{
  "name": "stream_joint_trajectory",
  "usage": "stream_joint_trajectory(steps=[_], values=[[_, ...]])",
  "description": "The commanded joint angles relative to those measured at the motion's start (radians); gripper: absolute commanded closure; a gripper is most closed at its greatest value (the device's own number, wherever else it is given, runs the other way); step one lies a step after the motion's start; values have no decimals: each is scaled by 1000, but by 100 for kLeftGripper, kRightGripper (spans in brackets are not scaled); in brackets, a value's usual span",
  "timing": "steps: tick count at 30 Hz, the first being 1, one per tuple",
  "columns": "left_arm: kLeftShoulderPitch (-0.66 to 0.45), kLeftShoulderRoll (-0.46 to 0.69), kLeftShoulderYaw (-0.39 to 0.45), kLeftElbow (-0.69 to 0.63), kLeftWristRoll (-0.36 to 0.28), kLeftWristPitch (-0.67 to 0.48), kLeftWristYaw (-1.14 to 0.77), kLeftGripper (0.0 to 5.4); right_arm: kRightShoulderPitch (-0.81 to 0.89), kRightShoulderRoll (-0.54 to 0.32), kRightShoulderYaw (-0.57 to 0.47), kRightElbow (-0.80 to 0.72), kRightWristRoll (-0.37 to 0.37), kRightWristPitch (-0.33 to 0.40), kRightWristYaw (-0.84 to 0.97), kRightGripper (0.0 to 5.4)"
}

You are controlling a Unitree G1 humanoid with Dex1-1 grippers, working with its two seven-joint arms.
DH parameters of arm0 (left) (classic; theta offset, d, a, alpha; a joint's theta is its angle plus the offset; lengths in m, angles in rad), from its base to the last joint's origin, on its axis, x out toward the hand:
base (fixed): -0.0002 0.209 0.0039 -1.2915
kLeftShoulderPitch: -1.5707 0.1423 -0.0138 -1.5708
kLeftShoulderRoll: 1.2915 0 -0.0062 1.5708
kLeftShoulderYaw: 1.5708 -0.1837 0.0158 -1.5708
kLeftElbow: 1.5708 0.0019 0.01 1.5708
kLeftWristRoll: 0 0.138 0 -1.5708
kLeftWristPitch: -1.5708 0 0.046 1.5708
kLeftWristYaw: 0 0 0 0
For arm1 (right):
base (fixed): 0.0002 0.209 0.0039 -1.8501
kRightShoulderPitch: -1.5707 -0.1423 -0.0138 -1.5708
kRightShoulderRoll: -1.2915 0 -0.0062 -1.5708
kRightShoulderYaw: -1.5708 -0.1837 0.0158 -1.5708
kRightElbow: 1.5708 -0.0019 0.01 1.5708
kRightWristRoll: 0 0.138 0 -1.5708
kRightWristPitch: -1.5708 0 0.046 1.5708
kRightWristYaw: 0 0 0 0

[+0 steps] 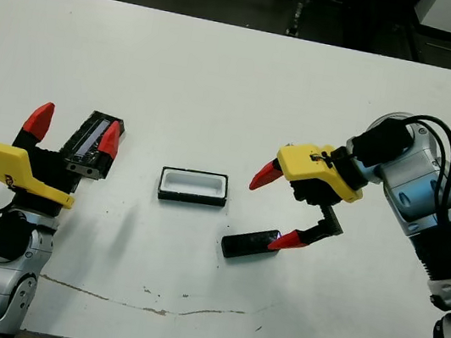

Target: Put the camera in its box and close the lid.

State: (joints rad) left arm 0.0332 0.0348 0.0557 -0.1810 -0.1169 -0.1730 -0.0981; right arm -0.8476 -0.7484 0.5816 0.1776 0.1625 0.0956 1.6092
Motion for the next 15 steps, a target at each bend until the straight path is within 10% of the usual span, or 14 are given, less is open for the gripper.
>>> stream_joint_trajectory(steps=[1,15], values=[[7,1,0,11,12,-4,6,1,16,2,21,18,0,-12,5,0],[10,-1,0,6,-1,-2,-1,1,29,22,32,31,-23,28,5,0]])
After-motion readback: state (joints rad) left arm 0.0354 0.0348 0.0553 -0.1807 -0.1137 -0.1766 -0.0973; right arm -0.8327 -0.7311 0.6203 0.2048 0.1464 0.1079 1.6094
